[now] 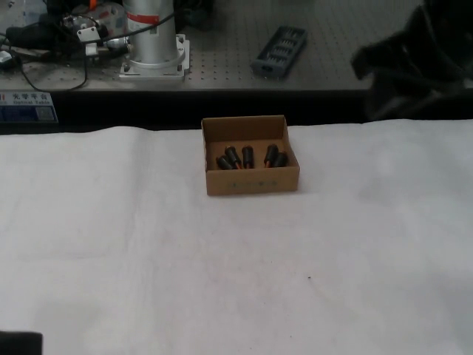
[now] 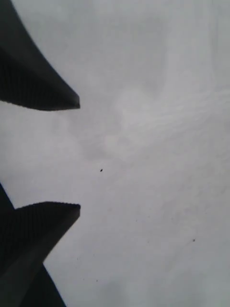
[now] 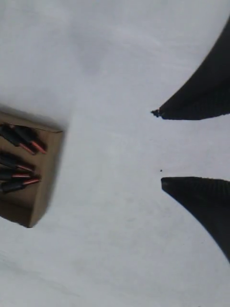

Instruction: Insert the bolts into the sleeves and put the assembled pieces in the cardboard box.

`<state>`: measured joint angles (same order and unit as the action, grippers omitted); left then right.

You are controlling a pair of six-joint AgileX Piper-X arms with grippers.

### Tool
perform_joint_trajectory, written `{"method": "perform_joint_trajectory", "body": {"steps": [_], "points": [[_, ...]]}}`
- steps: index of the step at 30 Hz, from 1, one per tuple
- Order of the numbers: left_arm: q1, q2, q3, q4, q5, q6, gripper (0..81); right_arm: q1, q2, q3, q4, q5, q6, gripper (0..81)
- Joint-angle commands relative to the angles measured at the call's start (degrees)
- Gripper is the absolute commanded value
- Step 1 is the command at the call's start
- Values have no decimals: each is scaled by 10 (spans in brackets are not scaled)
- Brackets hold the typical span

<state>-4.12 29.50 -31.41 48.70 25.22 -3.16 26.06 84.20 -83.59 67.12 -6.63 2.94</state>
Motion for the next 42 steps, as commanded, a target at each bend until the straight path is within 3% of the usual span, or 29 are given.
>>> {"method": "perform_joint_trajectory", "body": {"steps": [1, 10, 16, 21, 27, 33, 42], "points": [[1, -3, 70, -70, 43, -39, 367, 1, -56, 62, -24, -3, -4, 295], [1, -3, 182, -175, 39, -150, 359, 1, -342, 344, -83, -3, 48, 295], [1, -3, 240, -207, 36, -153, 359, 1, -507, 475, -129, -3, 128, 295], [1, -3, 296, -271, 88, -153, 359, 1, -609, 576, -191, 10, 144, 295], [1, -3, 314, -294, 97, -153, 359, 1, -659, 676, -260, 35, 144, 295], [1, -3, 314, -289, 58, -148, 359, 1, -659, 758, -369, 35, 194, 295], [1, -3, 314, -260, 56, -148, 359, 1, -659, 826, -381, 35, 221, 295]]}}
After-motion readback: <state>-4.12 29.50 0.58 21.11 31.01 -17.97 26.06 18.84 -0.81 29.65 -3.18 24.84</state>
